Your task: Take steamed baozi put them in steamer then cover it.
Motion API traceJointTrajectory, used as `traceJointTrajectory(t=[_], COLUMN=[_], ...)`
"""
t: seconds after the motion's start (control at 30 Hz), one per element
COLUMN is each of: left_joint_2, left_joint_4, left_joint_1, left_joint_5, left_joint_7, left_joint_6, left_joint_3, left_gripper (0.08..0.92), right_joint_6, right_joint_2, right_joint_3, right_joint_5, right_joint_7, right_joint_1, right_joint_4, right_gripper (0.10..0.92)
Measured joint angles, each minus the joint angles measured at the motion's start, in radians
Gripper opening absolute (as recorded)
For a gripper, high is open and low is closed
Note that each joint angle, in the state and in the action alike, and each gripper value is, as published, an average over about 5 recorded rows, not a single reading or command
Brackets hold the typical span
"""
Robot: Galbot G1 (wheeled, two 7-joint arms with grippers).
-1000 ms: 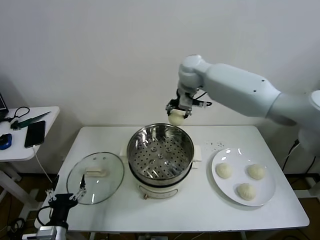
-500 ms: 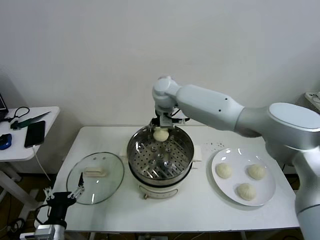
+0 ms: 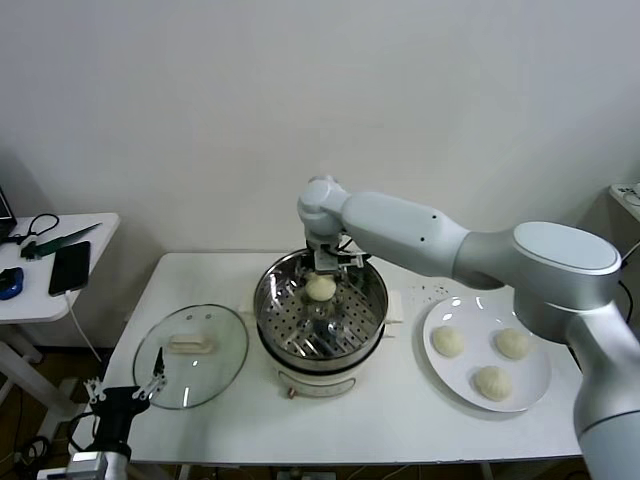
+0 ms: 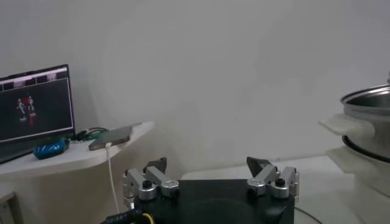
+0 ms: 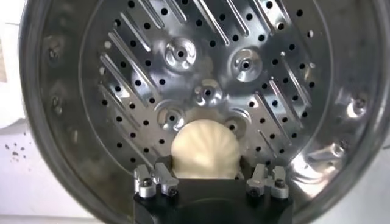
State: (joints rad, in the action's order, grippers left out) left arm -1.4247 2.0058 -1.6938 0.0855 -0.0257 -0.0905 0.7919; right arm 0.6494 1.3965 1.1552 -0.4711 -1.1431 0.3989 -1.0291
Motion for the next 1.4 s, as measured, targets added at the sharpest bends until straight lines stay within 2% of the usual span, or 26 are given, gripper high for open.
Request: traceJointTrajectory(t=[0.37, 0.63, 0.83, 1.07, 1.4], left_joint_2=[0.001, 0.007, 0.018, 0.027, 0.024], left_joint_4=[-0.005, -0.002, 0.003, 0.002, 0.015], left_joint_1=[-0.007, -0.009, -0.019, -0.029, -0.038], left_joint_5=[0.002, 0.005, 0.015, 0.024, 0.024], left_joint_7=[-0.001, 0.003, 0.006, 0.012, 0.021], left_joint_6=[-0.005, -0.01, -0.018, -0.027, -0.029], left_joint_3=[-0.002, -0.008, -0.009, -0.01, -0.013], left_gripper=[0.823, 0.823, 0.823, 0.823, 0.823], right_joint_6=[-0.014, -0.09, -0.243, -0.498, -0.765], right_joint_2=[-0.038, -0.162, -0.317, -0.52, -0.727], right_joint_3=[-0.003, 0.051, 0.164, 0.267, 0.245], right_joint_5=[0.045, 0.207, 0.404, 0.622, 0.738], right_joint_7=[-0.021, -0.006, 0.038, 0.088, 0.12], right_joint_1=[0.041, 0.162, 0.278, 0.331, 0.193], right_joint_4=[-0.045, -0.138, -0.236, -0.337, -0.354], right_gripper=[0.823, 0.823, 0.823, 0.823, 0.823])
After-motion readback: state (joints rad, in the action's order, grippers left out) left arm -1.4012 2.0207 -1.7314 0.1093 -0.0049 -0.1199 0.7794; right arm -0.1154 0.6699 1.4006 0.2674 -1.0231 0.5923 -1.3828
